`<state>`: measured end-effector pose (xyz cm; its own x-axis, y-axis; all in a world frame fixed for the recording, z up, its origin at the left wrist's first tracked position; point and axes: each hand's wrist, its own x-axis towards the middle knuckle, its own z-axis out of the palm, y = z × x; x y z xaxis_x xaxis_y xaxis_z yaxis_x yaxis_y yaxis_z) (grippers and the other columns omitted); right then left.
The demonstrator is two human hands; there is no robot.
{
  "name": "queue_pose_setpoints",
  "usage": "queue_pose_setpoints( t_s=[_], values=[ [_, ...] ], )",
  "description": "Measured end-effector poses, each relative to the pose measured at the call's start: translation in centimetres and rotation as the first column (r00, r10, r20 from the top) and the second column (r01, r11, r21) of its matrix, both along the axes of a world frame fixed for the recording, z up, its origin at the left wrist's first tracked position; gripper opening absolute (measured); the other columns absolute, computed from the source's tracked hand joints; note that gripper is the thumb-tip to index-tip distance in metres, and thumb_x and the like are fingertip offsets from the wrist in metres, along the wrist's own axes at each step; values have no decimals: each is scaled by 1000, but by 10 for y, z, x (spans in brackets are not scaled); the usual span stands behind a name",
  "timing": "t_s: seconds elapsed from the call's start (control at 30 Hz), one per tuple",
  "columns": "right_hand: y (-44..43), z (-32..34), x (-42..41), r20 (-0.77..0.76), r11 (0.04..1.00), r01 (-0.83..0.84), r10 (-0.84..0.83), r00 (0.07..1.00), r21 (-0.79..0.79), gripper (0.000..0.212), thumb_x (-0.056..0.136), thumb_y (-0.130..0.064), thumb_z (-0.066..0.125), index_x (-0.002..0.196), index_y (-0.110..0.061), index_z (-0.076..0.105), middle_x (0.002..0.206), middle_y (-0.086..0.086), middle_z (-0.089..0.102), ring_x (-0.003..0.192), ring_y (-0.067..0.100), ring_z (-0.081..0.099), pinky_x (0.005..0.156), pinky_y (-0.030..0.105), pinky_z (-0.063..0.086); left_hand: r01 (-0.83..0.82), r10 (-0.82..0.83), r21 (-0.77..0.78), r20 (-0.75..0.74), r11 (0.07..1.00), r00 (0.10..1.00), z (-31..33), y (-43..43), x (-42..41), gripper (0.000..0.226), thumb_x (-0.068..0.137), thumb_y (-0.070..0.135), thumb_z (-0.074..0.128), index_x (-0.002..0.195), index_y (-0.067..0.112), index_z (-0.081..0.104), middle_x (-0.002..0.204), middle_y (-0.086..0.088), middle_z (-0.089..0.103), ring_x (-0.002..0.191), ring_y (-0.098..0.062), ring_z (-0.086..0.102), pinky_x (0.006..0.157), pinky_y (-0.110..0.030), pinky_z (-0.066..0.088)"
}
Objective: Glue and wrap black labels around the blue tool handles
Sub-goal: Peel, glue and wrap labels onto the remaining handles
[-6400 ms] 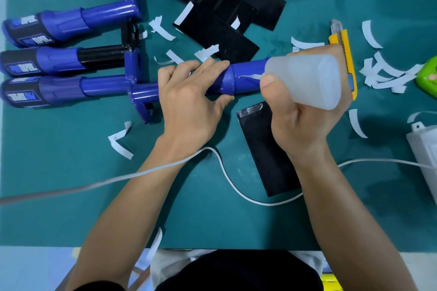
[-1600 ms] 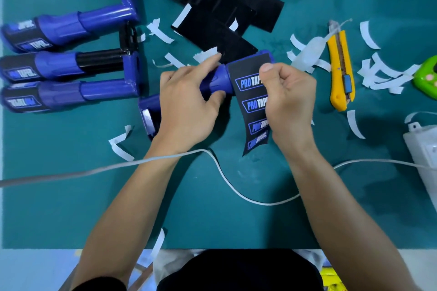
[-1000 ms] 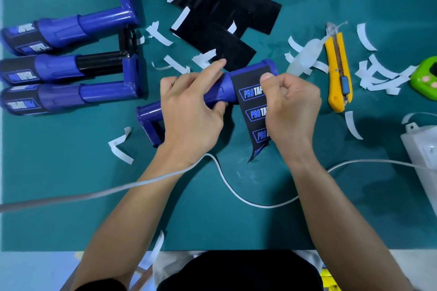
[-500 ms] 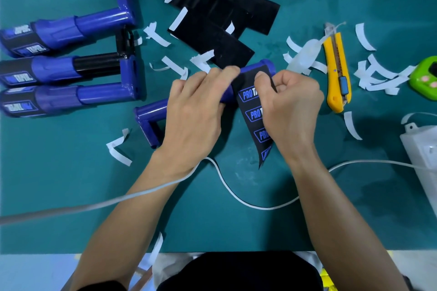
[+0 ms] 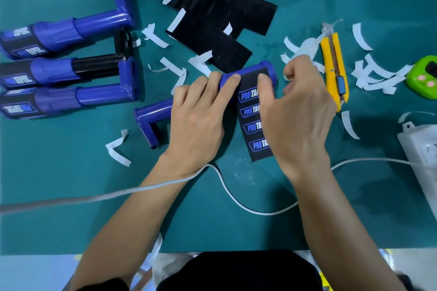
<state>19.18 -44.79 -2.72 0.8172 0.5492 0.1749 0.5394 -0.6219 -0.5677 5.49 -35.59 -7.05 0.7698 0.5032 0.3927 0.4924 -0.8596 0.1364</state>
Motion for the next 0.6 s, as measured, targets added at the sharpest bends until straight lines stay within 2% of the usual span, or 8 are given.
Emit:
queue_pose_setpoints(
  t_s=[0.1,0.17,0.27,0.37,0.5,0.6],
  values=[
    [6,-2,-5,-42,994,-82,85,995,76,33,99,-35,64,113,-5,62,98,2,62,89,25,56,72,26,37,4,-5,32,27,999,1000,-4,-3,0,47,96,-7,53,138,10,65,126,-10,67,98,-30,54,80,-40,34],
    [7,-7,-3,-173,991,-99,114,978,96,35,101,-35,62,123,-7,63,106,2,68,98,26,59,84,28,42,6,-10,67,52,998,999,-6,-4,-1,47,94,-6,58,137,12,67,125,-10,69,99,-28,53,79,-40,34],
    [6,-13,2,-410,984,-10,84,908,179,22,99,-34,64,115,-19,66,91,-10,70,90,14,65,85,37,53,18,-28,122,82,992,996,-9,-4,-3,47,91,-6,64,133,14,71,125,-11,71,101,-27,54,78,-39,34],
    [4,-18,9,-539,963,95,57,840,251,14,93,-28,69,106,-24,70,87,-20,73,83,12,70,81,46,58,21,-37,143,112,989,993,-12,-6,-4,45,92,-3,66,132,16,73,124,-11,72,102,-27,56,76,-41,36],
    [4,-23,7,-581,946,175,17,814,273,22,94,-25,65,113,-19,76,93,-16,79,91,10,74,89,46,59,24,-40,135,120,990,992,-15,-5,-5,45,92,-3,67,132,16,73,125,-10,72,102,-28,57,73,-41,37],
    [5,-25,3,-517,954,166,-15,856,248,26,98,-28,59,114,-19,76,83,-23,75,85,-1,69,86,34,57,19,-38,150,121,988,992,-17,-3,-6,43,92,-1,69,132,16,73,125,-10,72,101,-29,57,72,-42,37]
  ],
)
